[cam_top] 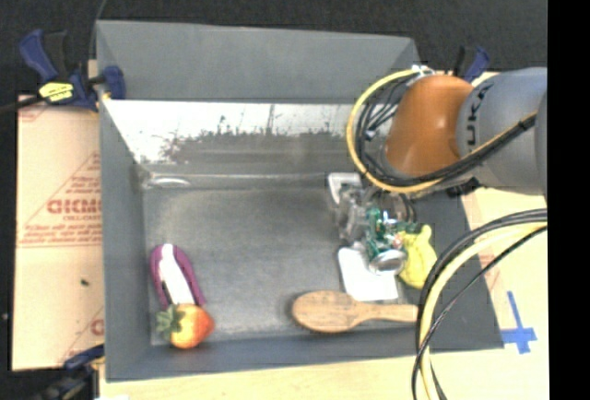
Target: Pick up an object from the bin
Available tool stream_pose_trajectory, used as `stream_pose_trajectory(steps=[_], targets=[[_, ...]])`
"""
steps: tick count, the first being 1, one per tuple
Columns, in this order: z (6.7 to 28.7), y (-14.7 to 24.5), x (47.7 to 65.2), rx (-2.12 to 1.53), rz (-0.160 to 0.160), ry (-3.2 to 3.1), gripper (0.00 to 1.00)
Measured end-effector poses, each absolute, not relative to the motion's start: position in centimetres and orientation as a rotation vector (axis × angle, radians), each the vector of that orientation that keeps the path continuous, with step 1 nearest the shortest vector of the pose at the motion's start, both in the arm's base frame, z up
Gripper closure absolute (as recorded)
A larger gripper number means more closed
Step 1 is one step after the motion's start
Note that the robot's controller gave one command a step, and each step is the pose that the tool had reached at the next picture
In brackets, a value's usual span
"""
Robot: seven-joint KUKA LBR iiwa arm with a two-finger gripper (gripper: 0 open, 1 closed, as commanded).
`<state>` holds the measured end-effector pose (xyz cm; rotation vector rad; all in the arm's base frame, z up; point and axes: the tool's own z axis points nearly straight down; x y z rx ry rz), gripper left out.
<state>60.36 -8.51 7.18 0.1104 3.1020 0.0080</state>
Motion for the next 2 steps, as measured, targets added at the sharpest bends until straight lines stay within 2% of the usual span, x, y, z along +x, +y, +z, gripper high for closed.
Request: stream_pose_trajectory(steps=[1,2], targets=[[7.1,-9.2,56.6,0.264,0.010,3.094,1.00],[7.1,-9.3,59.5,0.129,0.005,3.094,1.00]])
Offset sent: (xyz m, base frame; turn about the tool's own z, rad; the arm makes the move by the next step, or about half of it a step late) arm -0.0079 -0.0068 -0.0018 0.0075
